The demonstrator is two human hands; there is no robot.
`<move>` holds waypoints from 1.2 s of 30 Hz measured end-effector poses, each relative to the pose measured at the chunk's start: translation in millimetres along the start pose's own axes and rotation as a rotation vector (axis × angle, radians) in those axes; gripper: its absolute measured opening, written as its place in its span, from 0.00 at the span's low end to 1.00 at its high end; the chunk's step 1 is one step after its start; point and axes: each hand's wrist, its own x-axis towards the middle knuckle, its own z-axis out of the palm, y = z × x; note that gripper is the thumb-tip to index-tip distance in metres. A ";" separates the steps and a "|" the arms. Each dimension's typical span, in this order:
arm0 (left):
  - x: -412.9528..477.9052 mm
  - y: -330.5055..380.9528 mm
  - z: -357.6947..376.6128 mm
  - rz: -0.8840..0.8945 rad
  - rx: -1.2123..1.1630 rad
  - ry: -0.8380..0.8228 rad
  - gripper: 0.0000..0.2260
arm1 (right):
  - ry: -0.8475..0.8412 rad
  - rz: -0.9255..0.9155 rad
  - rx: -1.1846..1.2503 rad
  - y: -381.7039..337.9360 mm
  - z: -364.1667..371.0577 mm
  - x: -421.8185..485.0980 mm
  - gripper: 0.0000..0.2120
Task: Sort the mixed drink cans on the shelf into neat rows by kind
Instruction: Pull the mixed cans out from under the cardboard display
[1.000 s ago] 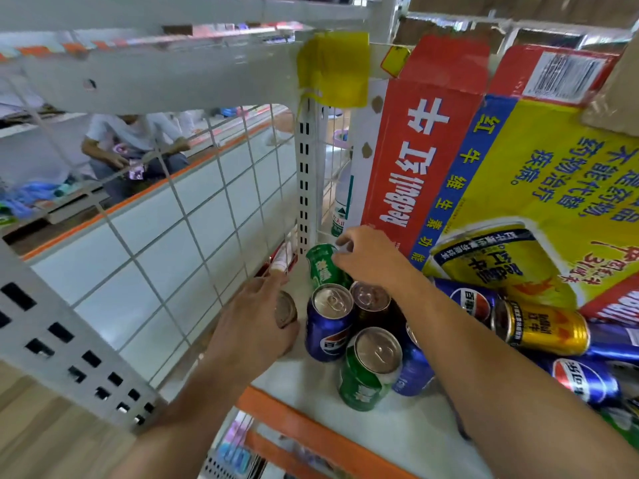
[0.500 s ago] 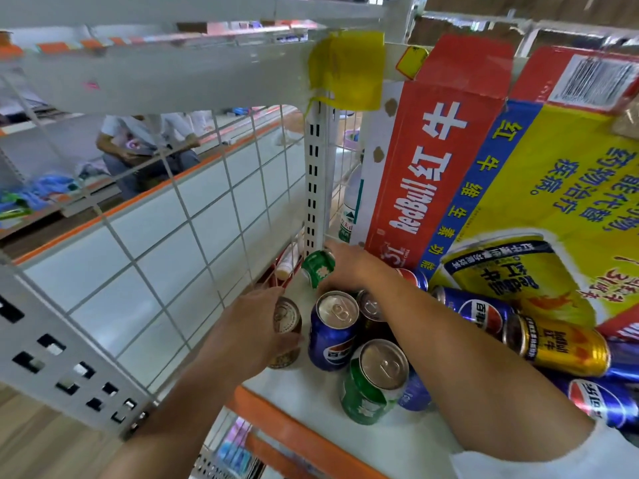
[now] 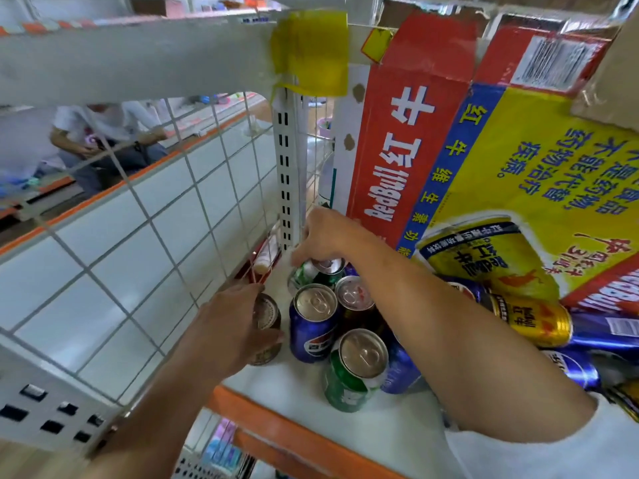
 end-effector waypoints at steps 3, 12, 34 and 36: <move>-1.3 -0.3 1.4 0.005 -0.011 0.015 0.34 | 0.034 -0.025 -0.094 -4.9 12.4 6.3 0.17; -7.4 0.0 4.4 0.054 -0.063 0.020 0.32 | 0.147 -0.063 0.151 17.2 6.5 -14.7 0.20; 7.6 170.3 34.0 0.689 0.013 -0.175 0.17 | -0.149 0.396 -0.262 131.8 29.5 -233.4 0.32; 16.5 180.0 37.8 0.683 0.078 -0.231 0.17 | -0.097 0.389 -0.332 134.3 42.9 -237.4 0.34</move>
